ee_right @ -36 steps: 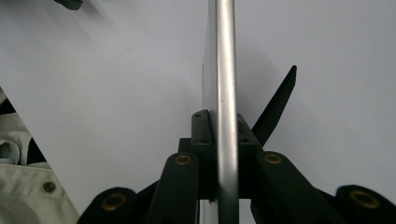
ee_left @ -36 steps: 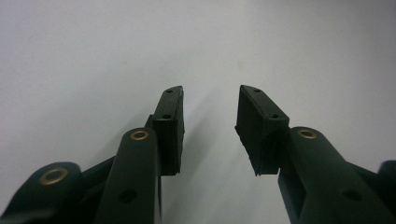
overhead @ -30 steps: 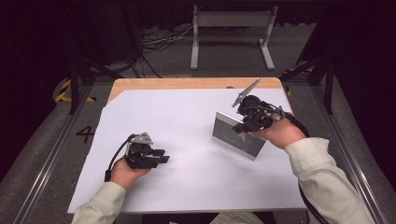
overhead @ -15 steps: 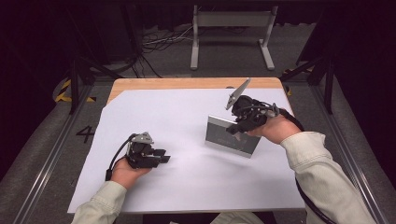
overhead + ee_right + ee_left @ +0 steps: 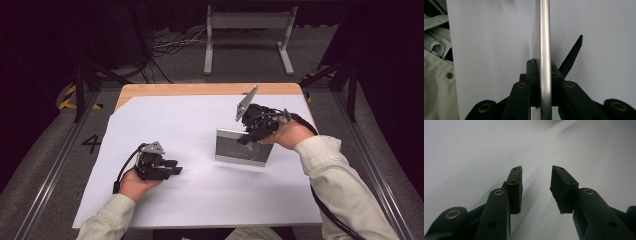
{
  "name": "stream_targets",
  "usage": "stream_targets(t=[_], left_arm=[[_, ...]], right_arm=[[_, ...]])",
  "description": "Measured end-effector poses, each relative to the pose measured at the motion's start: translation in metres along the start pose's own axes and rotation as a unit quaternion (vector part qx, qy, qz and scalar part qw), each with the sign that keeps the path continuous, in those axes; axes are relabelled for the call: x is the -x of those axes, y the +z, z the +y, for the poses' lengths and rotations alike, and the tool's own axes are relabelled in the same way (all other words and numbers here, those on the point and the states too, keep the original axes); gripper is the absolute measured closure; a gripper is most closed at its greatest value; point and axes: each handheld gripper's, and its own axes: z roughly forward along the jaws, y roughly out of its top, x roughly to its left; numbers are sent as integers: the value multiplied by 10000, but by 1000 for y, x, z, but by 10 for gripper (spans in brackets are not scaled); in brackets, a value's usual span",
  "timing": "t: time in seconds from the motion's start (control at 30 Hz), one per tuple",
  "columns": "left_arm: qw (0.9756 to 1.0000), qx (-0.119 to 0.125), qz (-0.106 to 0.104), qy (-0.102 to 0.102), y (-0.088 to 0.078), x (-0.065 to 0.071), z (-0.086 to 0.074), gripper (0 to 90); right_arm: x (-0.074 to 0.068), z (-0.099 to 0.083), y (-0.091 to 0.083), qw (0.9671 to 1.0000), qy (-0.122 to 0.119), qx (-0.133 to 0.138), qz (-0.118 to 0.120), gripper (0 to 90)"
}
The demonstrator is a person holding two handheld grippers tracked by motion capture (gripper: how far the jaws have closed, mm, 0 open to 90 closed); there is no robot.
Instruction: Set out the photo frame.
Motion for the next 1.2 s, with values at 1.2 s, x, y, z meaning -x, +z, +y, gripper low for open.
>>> stream_targets(t=[1.2], left_arm=[[10000, -37, -64, 14, 4, 0, 2, 621]], right_arm=[[14, -2, 24, 9948, -939, -213, 335, 817]])
